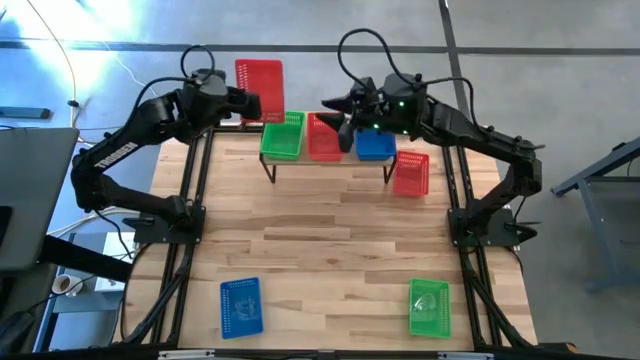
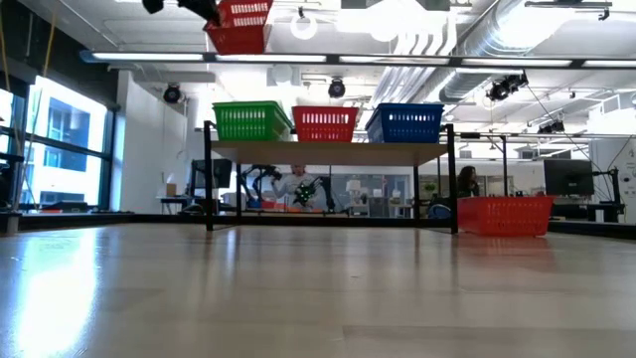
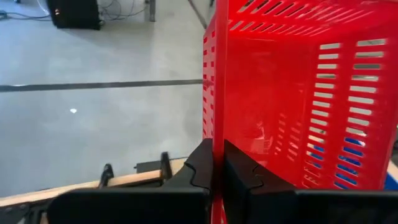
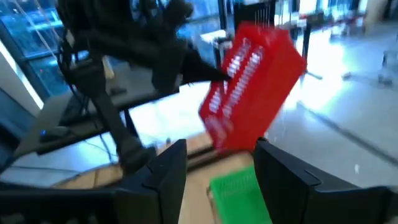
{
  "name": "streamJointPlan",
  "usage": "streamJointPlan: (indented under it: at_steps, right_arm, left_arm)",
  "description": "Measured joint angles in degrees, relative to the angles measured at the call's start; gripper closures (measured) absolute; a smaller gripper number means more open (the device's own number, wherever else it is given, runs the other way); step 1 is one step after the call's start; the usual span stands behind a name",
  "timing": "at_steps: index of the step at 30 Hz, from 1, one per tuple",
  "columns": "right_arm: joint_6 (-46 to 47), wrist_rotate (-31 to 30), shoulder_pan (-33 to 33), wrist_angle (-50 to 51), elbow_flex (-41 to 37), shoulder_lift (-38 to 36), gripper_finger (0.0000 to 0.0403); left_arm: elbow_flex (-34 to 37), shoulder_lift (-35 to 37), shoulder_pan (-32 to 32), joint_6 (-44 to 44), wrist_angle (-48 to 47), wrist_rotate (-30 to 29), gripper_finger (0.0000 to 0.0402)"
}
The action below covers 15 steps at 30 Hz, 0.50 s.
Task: Stack baskets on shelf by color
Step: Stack the left red bin on top of the red bin on the shelf
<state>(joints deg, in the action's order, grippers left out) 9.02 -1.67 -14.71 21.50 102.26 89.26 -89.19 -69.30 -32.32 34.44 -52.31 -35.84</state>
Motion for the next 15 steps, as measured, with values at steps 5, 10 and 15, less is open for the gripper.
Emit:
streamJointPlan:
  at_steps: [5,10,15]
  right_arm:
    - [-4.52,-5.27,0.04,-3.48,0.04,1.39,0.0231]
    - [-4.58,-9.25,1.18,-0.83,0.02,3.32,0.0232]
    - [-4.51,-12.71,2.67,-1.0,0.0,6.37,0.0232]
  left_arm:
    - [0.0,-1.73,3.21,-0.16,0.17,-3.54,0.0401]
    - [0.02,-3.68,7.1,-0.18,0.1,-9.57,0.0401]
    - [0.02,-5.45,10.27,-0.57,0.09,-15.02,0.0401]
